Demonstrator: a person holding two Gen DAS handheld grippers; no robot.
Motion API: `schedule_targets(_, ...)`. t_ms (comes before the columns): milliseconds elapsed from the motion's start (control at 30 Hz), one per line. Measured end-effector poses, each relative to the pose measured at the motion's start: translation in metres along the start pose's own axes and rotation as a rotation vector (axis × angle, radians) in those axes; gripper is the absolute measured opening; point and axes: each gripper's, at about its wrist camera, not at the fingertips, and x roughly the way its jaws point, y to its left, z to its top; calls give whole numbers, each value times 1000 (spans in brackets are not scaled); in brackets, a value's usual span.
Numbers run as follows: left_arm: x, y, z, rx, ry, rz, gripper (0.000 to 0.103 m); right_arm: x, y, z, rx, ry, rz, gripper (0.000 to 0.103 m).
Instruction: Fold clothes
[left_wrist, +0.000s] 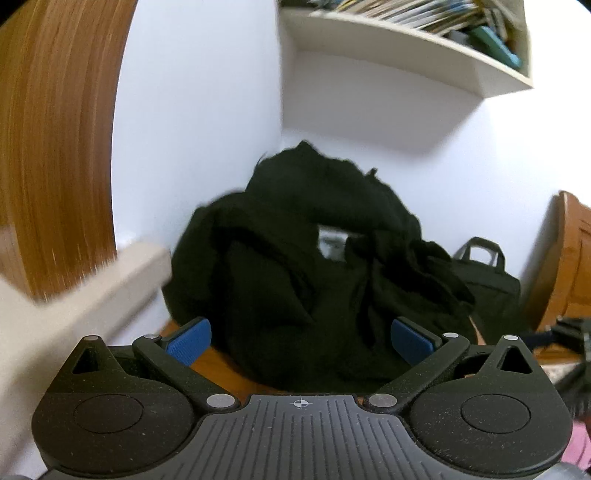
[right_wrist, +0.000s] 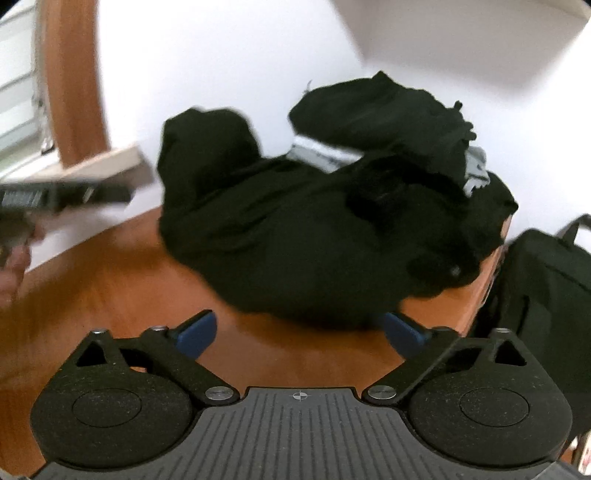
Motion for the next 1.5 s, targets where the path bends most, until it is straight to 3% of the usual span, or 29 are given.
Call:
schedule_targets(167,18,-18,-6,4,56,22,101,15,-60,23,2,-20,35,56)
schedule_targets(300,38,-37,1,-28,65,20,95,30,-100,40,-45,-65,49,39)
schedule_targets(367,50,-51,6,-44,69,13,88,40,-120,50,-52,-73,79,32)
schedule_targets(433,62,-67,12,-47,81,17,70,52,-135,60,-76,-78,100,21)
schedule_targets(767,87,-149,42,40,103,154,65,75,-153,80,-183,-119,247,21)
schedule_targets(1067,88,-175,36,77,90,273,67,89,-143,71,-195,-109,292,21)
schedule_targets(1500,100,-181,12,82,78,237,71,100,-136,67,-212,-78,236,21)
